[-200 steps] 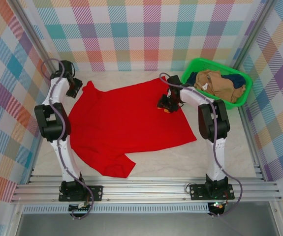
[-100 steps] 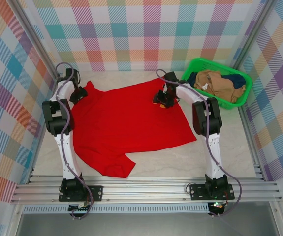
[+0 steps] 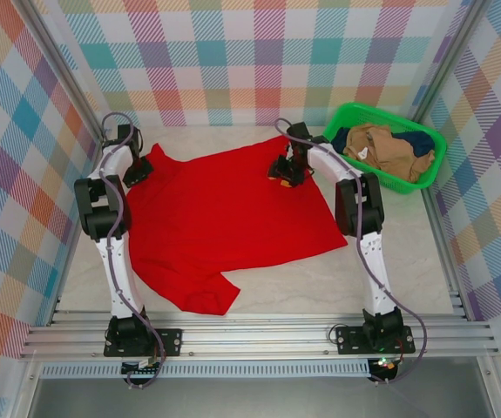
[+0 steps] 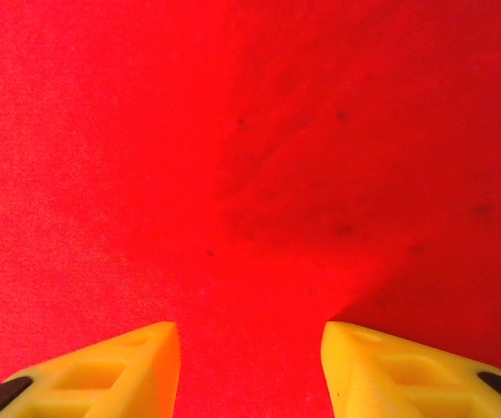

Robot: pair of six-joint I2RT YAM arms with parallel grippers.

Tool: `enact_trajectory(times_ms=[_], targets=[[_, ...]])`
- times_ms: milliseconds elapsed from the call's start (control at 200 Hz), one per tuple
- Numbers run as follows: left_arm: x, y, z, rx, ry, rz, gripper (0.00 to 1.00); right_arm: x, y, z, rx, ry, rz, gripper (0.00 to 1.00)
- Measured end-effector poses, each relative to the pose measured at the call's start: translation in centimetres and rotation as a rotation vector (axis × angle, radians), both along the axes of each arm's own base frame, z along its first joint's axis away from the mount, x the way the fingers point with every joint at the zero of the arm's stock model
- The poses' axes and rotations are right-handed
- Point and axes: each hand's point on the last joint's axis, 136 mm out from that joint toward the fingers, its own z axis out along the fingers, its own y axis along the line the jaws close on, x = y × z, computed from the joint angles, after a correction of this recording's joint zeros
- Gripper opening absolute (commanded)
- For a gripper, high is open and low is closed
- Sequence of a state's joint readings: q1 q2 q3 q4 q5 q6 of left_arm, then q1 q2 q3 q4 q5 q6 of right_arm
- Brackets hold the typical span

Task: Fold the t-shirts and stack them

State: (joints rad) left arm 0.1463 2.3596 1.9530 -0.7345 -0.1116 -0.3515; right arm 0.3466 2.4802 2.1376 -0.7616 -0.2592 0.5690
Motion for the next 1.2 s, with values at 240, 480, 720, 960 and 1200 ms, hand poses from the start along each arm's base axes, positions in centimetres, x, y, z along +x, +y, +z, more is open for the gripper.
enact_trajectory(times_ms=[240,480,720,960,1200], targets=[[-3.4,0.1,0.3,0.003,-0.003,0.091,0.0,0.0,-0.2,-0.3,-0.014,0.034,-0.026,0.46],[-7.0,-0.3,2.2,-0.025,-0.029,0.203,0.0,-0.1,-0.3,-0.4,-0.021,0.064,-0.049,0.45],[-9.0,0.3,2.4,-0.019,-0.015,0.295,0.0,-0.1,-0.3,-0.5,-0.021,0.067,-0.051,0.45],[-7.7,1.0,4.6,0.038,0.011,0.304,0.38,-0.2,-0.1,-0.3,-0.019,0.054,-0.039,0.46],[0.0,-1.4,11.0,-0.017,-0.17,0.286,0.21,-1.9,-0.5,-0.1,-0.056,0.048,-0.034,0.47]])
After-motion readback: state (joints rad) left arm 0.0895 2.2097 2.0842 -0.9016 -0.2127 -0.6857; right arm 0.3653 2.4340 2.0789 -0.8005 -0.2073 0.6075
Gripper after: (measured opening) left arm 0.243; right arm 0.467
